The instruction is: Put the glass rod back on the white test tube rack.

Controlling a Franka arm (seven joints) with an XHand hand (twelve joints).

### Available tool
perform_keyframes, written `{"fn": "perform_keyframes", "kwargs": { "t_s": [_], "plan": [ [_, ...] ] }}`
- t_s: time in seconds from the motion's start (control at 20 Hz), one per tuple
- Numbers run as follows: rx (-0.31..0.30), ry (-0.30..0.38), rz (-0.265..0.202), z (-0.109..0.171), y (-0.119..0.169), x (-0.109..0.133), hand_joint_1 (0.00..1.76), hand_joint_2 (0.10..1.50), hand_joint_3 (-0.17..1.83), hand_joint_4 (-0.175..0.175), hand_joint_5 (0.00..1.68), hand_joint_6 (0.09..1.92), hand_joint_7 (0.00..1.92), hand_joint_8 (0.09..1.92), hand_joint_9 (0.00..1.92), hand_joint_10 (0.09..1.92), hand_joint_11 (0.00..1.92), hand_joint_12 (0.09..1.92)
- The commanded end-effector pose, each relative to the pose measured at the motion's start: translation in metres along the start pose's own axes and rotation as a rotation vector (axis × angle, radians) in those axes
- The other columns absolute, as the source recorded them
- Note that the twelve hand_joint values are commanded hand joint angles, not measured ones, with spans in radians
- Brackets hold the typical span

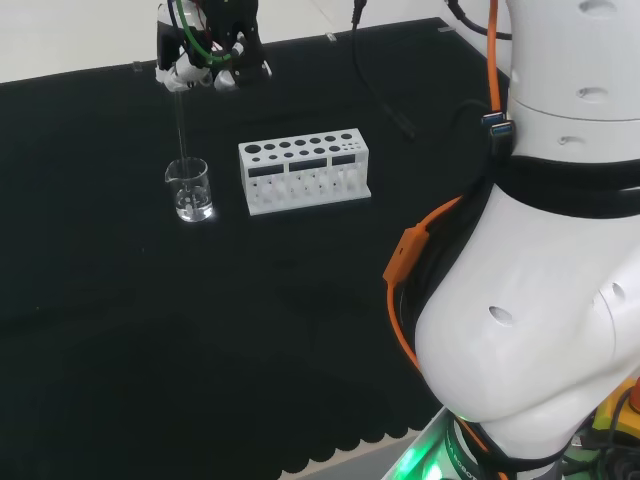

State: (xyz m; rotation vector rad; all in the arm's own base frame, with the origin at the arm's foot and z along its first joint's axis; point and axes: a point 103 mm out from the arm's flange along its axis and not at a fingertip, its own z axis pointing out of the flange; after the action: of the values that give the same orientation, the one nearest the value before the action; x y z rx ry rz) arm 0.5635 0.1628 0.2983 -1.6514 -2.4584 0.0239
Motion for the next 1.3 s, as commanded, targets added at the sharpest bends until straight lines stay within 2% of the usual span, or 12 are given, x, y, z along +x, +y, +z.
{"fn": "perform_keyframes", "kwargs": {
  "t_s": [0.05,0.5,0.8,1.3],
  "plan": [
    [-0.022,0.001,-0.009,-0.002,-0.004,0.003,1.32,1.07,-0.17,-0.175,1.39,0.09,1.32,0.72,1.64,0.53,1.55,0.59],
    [-0.037,0.020,0.001,-0.012,-0.013,0.008,1.32,1.07,-0.17,-0.175,1.39,0.09,1.32,0.72,1.65,0.52,1.55,0.59],
    [-0.059,0.020,-0.001,-0.030,-0.017,0.006,1.32,1.07,-0.17,-0.175,1.39,0.09,1.32,0.72,1.65,0.52,1.55,0.59],
    [-0.098,0.003,0.028,-0.070,-0.032,-0.016,1.32,1.07,-0.17,-0.175,1.39,0.09,1.32,0.72,1.65,0.51,1.55,0.59]
  ]
}}
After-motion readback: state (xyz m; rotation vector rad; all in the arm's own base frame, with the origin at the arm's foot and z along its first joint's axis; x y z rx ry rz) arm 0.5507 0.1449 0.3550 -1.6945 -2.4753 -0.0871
